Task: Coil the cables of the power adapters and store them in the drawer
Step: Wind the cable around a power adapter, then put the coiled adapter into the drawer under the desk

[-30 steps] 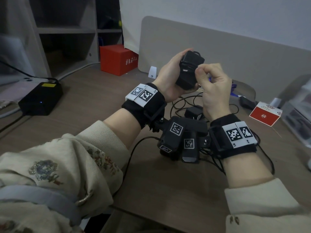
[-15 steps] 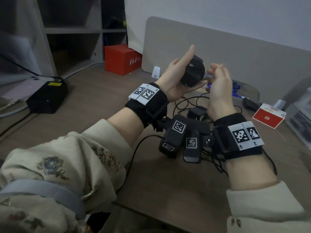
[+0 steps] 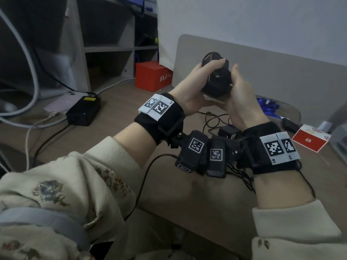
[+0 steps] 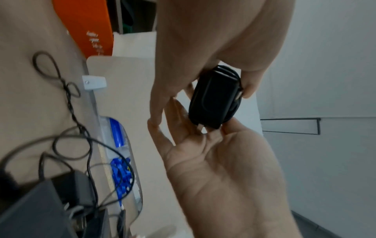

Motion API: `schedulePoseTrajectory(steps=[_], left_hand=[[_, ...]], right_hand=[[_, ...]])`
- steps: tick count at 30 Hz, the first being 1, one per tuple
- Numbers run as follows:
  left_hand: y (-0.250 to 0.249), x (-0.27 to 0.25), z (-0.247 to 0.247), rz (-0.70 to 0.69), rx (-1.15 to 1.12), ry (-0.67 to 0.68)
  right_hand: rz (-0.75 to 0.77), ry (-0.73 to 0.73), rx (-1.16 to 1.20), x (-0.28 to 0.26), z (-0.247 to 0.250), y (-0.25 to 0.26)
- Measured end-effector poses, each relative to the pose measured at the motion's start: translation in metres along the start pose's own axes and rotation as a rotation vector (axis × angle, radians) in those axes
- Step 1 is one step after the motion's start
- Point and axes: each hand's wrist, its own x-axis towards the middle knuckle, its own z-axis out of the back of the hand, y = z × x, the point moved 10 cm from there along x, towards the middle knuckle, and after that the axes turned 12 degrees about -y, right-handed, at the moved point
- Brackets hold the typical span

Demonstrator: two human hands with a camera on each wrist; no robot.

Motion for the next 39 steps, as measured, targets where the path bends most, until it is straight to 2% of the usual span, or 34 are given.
schedulePoseTrajectory(steps=[3,7,11,14,17,21,29,33,39], left_hand=[[-0.02,-0.017,0.022,-0.102,0.035,-0.078],[-0.038,-0.043,0.052,-0.161,0.057,-0.095],[-0.062,-0.068,0.101,-0.187,-0.082,-0.216],[-0.085,-0.091,0.142,-0.254,-0.181,-0.349],[-0.101,-0.114,0.18,-0.294,-0.204,-0.416],[-0.104,-0.149,0.232,-0.281,-0.165,-0.541],[-0.107,-0.232,0.337,-0.282,-0.146,-0.875],[-0.104,-0.263,0.379,-0.252,-0.13,-0.985],[-0.109,-0.334,0.453,-0.198,-0.039,-1.288]], right_hand=[[-0.002,0.113,0.092,-0.018,-0.03,0.014],[0.112,0.173,-0.018,-0.042,-0.073,0.042],[0.172,0.279,-0.046,-0.065,-0.132,0.052],[0.111,0.397,0.01,-0.088,-0.182,0.047],[0.054,0.464,0.021,-0.11,-0.225,0.038],[-0.028,0.568,0.033,-0.144,-0.275,0.021],[-0.177,0.791,0.085,-0.224,-0.373,-0.016],[-0.212,0.895,0.083,-0.255,-0.415,-0.034],[-0.232,0.997,0.029,-0.295,-0.481,-0.063]])
